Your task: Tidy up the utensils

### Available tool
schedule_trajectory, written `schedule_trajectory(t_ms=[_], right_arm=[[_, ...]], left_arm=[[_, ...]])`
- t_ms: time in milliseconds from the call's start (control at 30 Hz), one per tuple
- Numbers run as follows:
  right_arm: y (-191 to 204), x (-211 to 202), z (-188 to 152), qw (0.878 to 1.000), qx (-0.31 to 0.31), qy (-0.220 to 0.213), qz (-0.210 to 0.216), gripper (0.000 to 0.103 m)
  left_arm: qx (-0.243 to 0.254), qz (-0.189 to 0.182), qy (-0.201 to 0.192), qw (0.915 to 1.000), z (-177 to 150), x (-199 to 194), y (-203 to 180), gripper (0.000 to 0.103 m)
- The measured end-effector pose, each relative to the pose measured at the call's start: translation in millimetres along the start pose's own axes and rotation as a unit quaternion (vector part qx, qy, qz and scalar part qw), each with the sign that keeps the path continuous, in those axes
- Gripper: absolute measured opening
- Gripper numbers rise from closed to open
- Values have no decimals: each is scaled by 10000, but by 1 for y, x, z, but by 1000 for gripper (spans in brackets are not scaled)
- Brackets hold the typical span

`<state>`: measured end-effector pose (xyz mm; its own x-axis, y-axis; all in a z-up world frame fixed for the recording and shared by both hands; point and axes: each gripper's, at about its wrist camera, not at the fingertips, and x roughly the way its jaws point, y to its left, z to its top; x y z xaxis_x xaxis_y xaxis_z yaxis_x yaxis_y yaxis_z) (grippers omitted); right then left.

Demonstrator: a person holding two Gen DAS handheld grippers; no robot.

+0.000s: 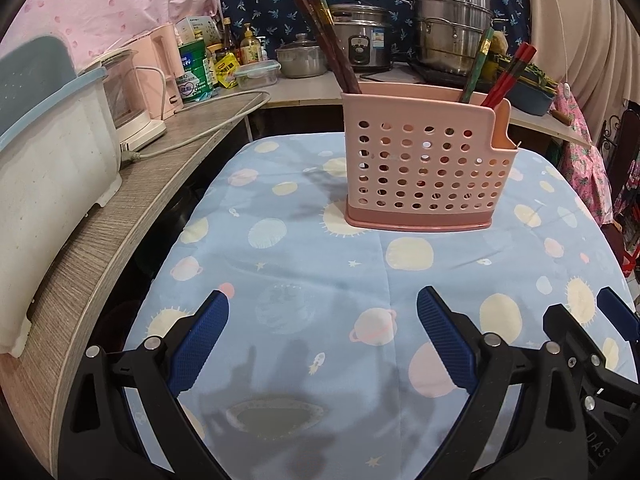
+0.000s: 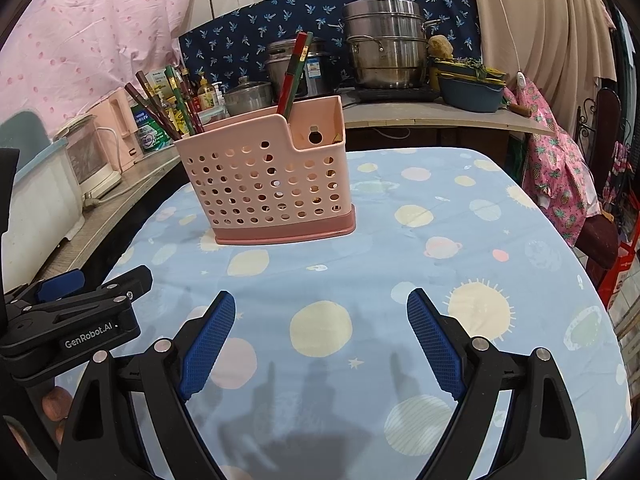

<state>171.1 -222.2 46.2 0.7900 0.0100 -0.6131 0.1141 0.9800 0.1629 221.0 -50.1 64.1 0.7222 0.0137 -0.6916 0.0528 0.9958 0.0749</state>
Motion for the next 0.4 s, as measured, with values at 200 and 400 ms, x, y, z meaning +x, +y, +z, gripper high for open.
schedule_trajectory(t_ms=[200, 400], right_arm=[[0, 0, 0, 10000, 6, 3, 0, 84], [-1, 0, 0, 10000, -8, -7, 2, 84]], left_arm=[[-14, -16, 29, 10000, -1, 0, -2, 91], [-79, -26, 103, 9999, -1, 3, 1, 91]])
